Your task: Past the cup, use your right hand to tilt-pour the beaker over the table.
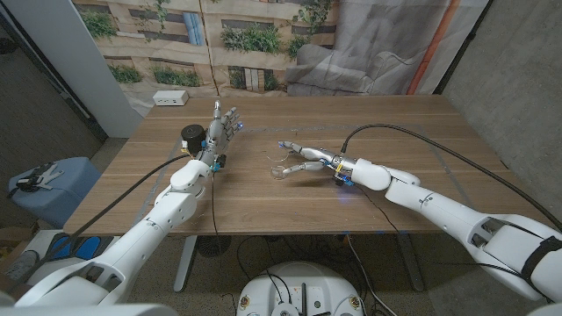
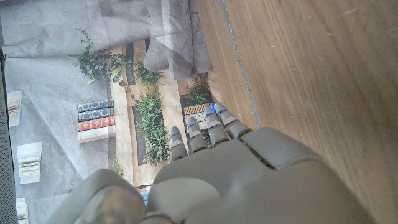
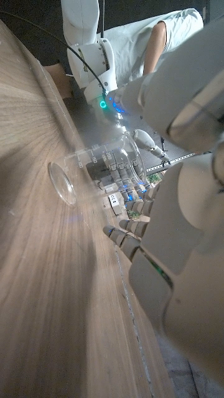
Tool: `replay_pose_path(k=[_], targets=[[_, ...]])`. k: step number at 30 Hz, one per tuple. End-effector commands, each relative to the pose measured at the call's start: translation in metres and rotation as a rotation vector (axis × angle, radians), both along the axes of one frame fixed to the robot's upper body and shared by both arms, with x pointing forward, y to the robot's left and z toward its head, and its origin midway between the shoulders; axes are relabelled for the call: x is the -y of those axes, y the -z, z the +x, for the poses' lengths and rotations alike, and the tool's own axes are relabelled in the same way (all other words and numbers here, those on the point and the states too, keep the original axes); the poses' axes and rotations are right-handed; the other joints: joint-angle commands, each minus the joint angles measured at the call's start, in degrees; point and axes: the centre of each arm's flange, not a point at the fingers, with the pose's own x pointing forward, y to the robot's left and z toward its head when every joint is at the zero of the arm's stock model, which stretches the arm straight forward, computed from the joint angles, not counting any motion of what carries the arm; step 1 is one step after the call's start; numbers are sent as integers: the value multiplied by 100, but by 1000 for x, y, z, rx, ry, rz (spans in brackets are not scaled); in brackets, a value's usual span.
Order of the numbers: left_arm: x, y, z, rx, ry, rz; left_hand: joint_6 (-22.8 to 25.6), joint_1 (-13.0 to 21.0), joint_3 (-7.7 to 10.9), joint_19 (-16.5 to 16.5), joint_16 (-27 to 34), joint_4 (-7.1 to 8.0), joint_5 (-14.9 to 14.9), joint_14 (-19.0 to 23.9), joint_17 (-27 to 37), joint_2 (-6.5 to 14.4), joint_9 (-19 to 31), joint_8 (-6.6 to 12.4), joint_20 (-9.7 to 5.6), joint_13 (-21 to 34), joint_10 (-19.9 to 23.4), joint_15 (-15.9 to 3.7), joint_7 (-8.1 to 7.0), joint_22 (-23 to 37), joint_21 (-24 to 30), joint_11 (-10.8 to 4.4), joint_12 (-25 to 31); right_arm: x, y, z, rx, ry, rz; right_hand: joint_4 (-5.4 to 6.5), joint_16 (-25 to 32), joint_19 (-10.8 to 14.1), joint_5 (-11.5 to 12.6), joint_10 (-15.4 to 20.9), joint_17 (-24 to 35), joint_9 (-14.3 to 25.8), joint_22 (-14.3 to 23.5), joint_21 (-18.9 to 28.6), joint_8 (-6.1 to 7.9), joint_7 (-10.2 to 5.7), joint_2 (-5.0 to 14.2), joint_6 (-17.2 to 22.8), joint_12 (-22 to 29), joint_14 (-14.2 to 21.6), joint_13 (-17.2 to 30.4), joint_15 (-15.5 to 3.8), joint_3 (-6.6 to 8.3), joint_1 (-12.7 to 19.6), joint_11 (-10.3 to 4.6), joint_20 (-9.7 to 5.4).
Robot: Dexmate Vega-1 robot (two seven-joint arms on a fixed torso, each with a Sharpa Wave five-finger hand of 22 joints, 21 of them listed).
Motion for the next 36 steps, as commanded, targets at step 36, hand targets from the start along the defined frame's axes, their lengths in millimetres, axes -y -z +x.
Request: replay_pose_path(k=[36], targets=[[0, 0, 0, 0, 1, 1, 29, -11, -76, 68, -2, 13, 43, 33, 12, 72, 22, -37, -32, 16, 51, 15, 7, 34, -28, -5, -18, -21, 15, 18, 32, -27, 115, -6, 234, 492, 56, 858, -31, 108, 17, -150, 375, -188, -67, 384, 330, 516, 128, -290, 208, 841, -399, -143]])
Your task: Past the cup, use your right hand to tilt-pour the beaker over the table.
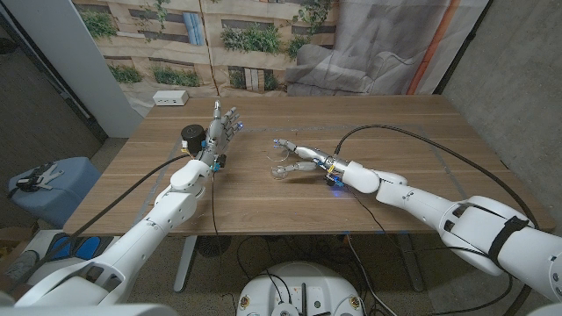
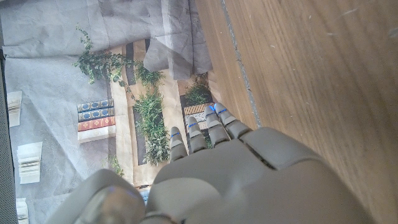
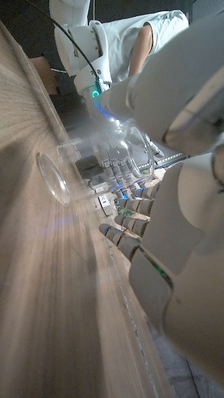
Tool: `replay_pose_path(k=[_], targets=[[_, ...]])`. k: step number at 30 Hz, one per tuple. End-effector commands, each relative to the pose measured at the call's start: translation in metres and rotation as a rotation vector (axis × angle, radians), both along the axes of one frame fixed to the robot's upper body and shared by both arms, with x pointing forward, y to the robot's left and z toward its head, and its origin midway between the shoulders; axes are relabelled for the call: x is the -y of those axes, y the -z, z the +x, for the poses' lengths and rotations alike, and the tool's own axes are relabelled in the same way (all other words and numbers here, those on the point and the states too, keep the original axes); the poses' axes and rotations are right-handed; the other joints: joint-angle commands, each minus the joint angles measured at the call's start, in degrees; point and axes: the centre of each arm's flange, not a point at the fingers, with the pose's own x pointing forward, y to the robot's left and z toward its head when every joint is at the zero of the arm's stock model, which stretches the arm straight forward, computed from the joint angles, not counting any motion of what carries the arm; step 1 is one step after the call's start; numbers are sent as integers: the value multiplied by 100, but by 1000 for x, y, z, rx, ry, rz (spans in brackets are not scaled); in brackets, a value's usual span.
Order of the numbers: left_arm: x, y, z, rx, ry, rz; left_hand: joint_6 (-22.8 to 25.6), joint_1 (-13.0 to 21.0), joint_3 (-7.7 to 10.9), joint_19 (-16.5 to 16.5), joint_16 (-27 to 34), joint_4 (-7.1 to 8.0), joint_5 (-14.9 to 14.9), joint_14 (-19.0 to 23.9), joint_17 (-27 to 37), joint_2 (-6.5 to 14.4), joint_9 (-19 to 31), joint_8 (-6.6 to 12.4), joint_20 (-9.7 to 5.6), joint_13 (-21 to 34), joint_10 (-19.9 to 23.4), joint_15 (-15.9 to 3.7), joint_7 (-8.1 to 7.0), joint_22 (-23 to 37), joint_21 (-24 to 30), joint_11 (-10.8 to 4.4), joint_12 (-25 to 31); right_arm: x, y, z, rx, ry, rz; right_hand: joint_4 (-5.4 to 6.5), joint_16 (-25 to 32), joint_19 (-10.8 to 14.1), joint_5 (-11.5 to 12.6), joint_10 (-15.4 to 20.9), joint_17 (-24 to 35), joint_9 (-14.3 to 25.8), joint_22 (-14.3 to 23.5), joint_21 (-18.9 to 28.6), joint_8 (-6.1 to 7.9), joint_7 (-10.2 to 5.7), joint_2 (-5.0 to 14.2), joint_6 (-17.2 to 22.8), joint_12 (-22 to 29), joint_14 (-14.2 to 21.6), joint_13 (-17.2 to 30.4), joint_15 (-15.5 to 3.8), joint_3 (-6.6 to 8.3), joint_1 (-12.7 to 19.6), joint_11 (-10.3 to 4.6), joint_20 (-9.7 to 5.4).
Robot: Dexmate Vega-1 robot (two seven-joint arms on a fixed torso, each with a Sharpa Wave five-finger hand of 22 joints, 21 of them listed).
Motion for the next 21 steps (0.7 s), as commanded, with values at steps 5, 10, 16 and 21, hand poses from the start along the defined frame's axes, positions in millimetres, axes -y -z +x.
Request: replay_pose_path(k=[5, 10, 16, 21], targets=[[0, 0, 0, 0, 1, 0, 31, 12, -46, 38, -4, 24, 43, 31, 12, 51, 22, 6, -63, 16, 54, 19, 2, 34, -32, -11, -17, -3, 7, 1, -2, -7, 35, 40, 89, 125, 4, 337, 2, 52, 19, -48, 198, -89, 28, 349, 96, 141, 43, -96, 63, 227, -46, -11], [0, 0, 0, 0, 0, 0, 31, 12, -51, 43, -3, 24, 43, 34, 12, 53, 22, 5, -65, 16, 51, 18, 3, 34, -33, -10, -19, -4, 8, 1, -10, -9, 47, 59, 137, 194, -3, 507, 8, 77, 20, -68, 321, -101, 24, 567, 133, 245, 67, -155, 63, 309, -74, -7], [0, 0, 0, 0, -1, -2, 26, 13, -60, 45, -4, 23, 44, 31, 12, 55, 22, 2, -65, 16, 60, 18, -5, 34, -38, -5, -16, -5, 10, 3, -34, -6, 76, 79, 191, 292, -7, 774, 17, 101, 22, -73, 430, -94, 50, 745, 205, 356, 90, -234, 67, 378, -116, -7], [0, 0, 0, 1, -1, -2, 27, 14, -68, 46, -5, 23, 44, 29, 12, 57, 22, 1, -65, 16, 57, 17, 0, 34, -42, -10, -18, -5, 12, 5, -53, -1, 94, 83, 222, 321, -9, 958, 21, 115, 23, -89, 501, -82, 64, 860, 254, 419, 104, -279, 70, 430, -156, -8]])
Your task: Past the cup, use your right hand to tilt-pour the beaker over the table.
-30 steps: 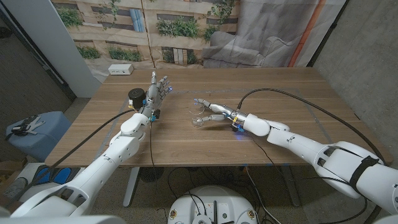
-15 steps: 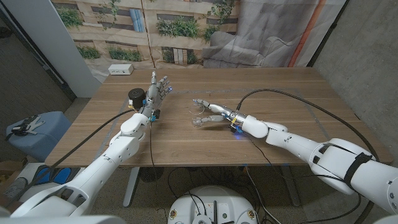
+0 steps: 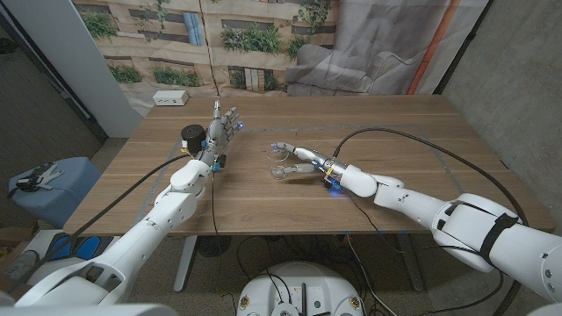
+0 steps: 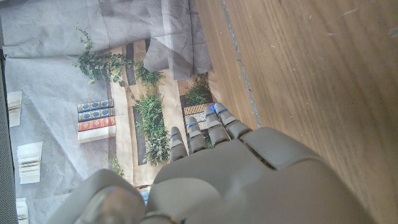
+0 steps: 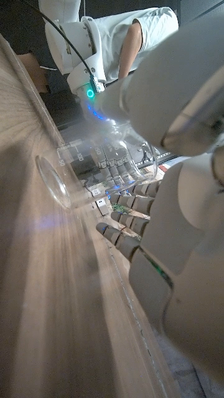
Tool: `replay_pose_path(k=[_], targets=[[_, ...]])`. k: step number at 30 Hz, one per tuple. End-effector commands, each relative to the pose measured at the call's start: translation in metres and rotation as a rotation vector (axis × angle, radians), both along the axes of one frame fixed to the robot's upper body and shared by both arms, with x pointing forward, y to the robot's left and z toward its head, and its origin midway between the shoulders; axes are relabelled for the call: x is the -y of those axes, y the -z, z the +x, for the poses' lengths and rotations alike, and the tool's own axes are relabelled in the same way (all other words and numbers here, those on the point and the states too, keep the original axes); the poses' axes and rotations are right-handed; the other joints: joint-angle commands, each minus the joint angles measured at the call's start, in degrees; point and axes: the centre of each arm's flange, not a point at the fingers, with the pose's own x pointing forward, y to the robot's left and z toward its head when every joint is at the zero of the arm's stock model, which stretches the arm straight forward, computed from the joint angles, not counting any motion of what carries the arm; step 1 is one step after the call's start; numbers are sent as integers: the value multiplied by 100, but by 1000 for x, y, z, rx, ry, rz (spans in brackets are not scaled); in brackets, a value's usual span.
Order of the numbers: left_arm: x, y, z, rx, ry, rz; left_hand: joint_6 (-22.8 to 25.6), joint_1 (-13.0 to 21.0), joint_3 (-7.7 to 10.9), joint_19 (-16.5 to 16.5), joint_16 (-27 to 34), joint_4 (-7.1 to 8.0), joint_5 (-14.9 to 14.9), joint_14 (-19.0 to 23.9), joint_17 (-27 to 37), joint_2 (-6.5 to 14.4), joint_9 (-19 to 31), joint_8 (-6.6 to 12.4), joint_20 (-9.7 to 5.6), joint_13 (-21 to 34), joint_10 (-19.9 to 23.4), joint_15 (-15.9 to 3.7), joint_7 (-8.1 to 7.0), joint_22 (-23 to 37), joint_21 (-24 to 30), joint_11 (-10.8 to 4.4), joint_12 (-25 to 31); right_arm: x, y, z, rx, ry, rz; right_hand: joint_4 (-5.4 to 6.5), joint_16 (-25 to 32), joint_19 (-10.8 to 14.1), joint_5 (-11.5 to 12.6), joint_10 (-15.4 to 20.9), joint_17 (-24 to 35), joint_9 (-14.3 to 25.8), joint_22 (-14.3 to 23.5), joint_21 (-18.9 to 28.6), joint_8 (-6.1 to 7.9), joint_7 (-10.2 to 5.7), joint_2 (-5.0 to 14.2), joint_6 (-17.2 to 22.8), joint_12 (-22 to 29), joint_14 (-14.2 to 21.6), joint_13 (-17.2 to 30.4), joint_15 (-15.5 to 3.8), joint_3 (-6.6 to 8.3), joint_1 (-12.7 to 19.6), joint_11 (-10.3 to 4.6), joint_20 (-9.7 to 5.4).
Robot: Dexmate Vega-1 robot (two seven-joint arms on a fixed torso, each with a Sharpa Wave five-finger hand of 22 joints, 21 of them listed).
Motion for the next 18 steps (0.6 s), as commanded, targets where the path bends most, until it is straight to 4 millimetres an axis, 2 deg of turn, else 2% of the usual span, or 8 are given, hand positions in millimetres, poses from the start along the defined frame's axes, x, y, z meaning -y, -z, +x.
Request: replay_pose_path(k=[1, 14, 18], targets=[[0, 0, 0, 0, 0, 0, 29, 13, -27, 47, -4, 17, 44, 32, 12, 57, 22, 2, -66, 16, 56, 20, 0, 34, 3, -12, -18, -1, 4, 3, -39, 4, 48, 31, 58, 67, -11, 190, 22, 42, 23, -16, 84, -47, -1, 128, 86, 104, 33, -78, 14, 93, -28, 6], [0, 0, 0, 0, -1, -2, 38, 15, -45, 53, -5, 16, 46, 32, 11, 64, 22, 3, -63, 16, 52, 17, -3, 35, -7, -15, -21, 1, 8, 4, -57, 4, 76, 30, 156, 171, -19, 553, 31, 75, 26, -31, 260, -168, 5, 397, 164, 304, 67, -172, 3, 214, -95, 26], [0, 0, 0, 0, -1, -2, 39, 15, -52, 52, -5, 16, 46, 31, 11, 65, 23, 2, -60, 16, 53, 15, -2, 35, -12, -11, -21, 2, 9, 4, -62, 6, 84, 31, 184, 194, -19, 678, 36, 86, 28, -40, 353, -245, 8, 559, 183, 350, 75, -203, -4, 261, -195, 23]])
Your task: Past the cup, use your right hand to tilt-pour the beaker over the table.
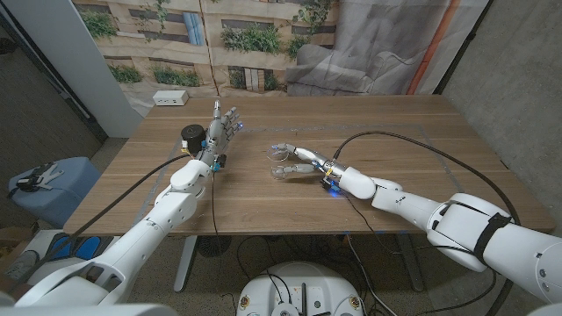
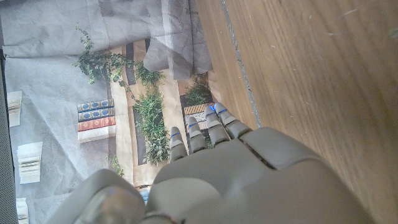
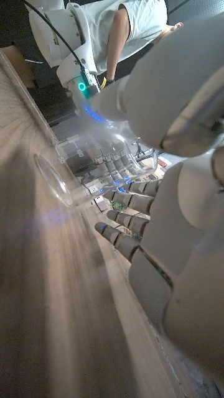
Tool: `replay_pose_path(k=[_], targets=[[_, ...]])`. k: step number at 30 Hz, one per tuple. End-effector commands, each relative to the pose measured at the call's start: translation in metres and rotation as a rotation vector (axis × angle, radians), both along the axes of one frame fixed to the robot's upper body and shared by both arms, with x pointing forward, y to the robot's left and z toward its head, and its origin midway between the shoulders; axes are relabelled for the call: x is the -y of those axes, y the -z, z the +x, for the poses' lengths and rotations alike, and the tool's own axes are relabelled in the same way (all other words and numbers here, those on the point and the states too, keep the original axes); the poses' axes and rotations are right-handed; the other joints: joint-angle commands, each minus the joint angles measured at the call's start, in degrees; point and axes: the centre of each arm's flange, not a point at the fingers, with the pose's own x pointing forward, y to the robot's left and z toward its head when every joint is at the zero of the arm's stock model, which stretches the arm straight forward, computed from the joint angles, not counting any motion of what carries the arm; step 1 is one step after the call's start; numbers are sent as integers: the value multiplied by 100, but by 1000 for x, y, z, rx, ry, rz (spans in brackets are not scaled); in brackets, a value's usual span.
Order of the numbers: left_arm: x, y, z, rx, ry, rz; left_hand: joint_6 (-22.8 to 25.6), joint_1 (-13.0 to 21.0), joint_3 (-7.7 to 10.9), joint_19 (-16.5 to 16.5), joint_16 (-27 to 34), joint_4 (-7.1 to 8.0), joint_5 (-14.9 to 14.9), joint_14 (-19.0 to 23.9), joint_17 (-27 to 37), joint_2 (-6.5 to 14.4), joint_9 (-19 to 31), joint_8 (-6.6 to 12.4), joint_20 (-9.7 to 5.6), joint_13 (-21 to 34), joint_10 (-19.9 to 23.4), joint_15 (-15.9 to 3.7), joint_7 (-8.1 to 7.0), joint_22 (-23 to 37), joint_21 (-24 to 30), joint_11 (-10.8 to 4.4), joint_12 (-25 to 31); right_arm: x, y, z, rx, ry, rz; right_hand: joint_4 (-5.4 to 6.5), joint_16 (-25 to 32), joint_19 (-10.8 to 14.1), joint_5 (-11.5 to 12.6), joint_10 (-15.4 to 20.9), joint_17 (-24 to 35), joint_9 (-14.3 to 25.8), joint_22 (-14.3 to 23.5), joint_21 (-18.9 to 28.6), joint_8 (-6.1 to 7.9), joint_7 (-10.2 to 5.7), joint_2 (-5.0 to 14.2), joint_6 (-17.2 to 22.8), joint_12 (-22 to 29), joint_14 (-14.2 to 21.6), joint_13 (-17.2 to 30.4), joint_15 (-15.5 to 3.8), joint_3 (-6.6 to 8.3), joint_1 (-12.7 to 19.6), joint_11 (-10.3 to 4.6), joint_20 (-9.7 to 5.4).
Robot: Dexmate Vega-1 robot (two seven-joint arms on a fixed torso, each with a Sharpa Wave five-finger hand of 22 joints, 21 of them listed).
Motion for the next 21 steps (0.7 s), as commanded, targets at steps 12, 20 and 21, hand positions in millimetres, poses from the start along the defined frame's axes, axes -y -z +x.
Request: replay_pose_path(k=[12, 20, 21], targets=[[0, 0, 0, 0, -1, -1, 33, 14, -62, 52, -5, 23, 47, 32, 11, 71, 23, -2, -64, 16, 62, 14, -6, 35, -22, -8, 3, 2, 6, 1, -31, 8, 44, 42, 139, 127, -28, 411, 36, 34, 31, -45, 307, -234, 18, 560, 55, 227, 26, -285, -19, 173, -277, -19], [0, 0, 0, 0, -1, -1, 34, 16, -71, 52, -5, 22, 48, 33, 11, 72, 23, -3, -63, 16, 59, 11, -5, 35, -28, -15, 1, 1, 6, 2, -41, 7, 58, 45, 179, 177, -31, 553, 43, 32, 32, -40, 376, -255, 34, 666, 70, 291, 30, -319, -27, 221, -332, -4], [0, 0, 0, 0, 0, 1, 32, 16, -72, 51, -4, 22, 48, 36, 11, 73, 23, -4, -64, 16, 59, 11, -6, 35, -29, -11, 1, 0, 6, 2, -41, 8, 61, 44, 187, 179, -31, 570, 44, 32, 32, -41, 381, -256, 34, 671, 71, 308, 31, -325, -28, 228, -339, -4]])
